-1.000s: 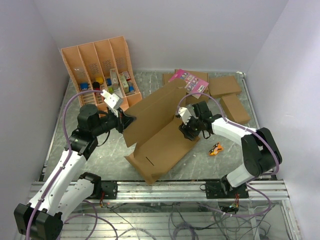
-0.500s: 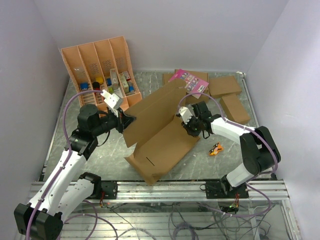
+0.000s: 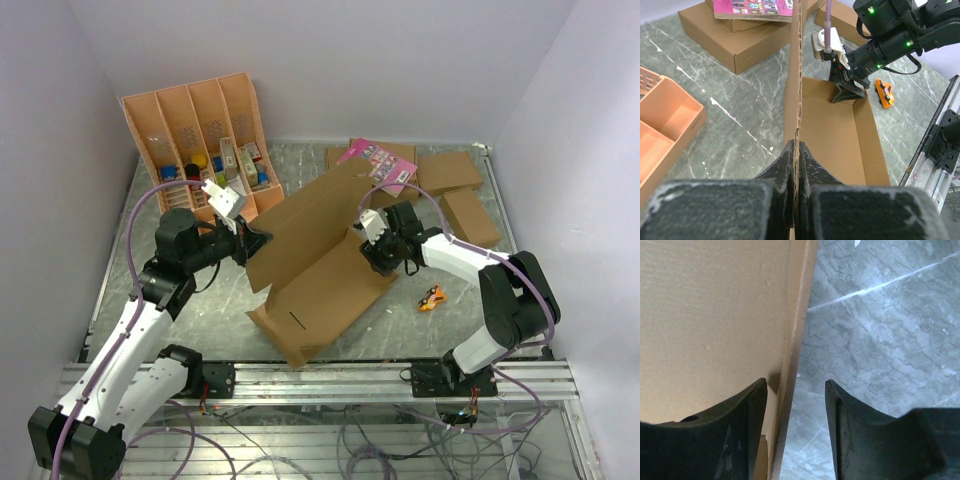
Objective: Fold the paper box
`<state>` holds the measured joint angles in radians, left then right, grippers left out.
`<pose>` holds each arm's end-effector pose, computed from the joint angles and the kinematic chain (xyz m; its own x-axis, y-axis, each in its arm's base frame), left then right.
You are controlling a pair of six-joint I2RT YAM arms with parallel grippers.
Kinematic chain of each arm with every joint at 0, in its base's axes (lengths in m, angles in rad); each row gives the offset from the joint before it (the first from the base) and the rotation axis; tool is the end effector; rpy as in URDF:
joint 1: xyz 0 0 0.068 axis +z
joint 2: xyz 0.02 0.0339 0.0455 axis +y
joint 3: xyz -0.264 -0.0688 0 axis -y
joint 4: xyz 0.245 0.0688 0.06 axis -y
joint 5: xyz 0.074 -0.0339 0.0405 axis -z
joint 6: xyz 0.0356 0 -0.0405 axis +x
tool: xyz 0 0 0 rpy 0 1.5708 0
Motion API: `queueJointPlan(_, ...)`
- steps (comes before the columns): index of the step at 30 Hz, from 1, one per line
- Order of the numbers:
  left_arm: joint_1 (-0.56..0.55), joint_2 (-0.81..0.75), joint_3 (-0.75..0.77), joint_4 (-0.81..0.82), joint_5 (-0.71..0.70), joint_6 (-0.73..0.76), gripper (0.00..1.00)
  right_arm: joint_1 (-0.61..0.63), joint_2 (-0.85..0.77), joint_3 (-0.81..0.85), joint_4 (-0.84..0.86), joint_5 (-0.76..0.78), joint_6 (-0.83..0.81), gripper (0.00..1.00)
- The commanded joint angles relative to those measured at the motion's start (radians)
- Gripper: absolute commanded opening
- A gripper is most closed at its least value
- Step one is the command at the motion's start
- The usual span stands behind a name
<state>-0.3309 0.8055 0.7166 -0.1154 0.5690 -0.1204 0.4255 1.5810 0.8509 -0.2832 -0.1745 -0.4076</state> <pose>0.1719 -0.0793 0.3208 -0.2833 -0.0097 -0.9590 0.7440 0.6287 -0.2261 0.2734 0.1307 0.1662 -0.5153 -0.6621 -0.5441 -0.7564 0.6499 -0.0745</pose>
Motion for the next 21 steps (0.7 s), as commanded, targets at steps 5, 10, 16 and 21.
queueJointPlan(5, -0.007, 0.016, 0.021, 0.078, 0.018, -0.012, 0.07, -0.002, 0.001, 0.019, 0.107, -0.018, 0.07, 0.5)
queueJointPlan(10, -0.008, 0.025, 0.017, 0.099, 0.028, -0.021, 0.07, 0.003, -0.021, -0.037, 0.207, 0.022, 0.123, 0.43)
queueJointPlan(16, -0.013, 0.039, 0.02, 0.116, 0.035, -0.031, 0.07, 0.035, 0.013, -0.055, 0.249, 0.066, 0.134, 0.29)
queueJointPlan(21, -0.015, 0.035, 0.025, 0.099, 0.031, -0.015, 0.07, 0.041, 0.026, -0.044, 0.228, 0.093, 0.134, 0.0)
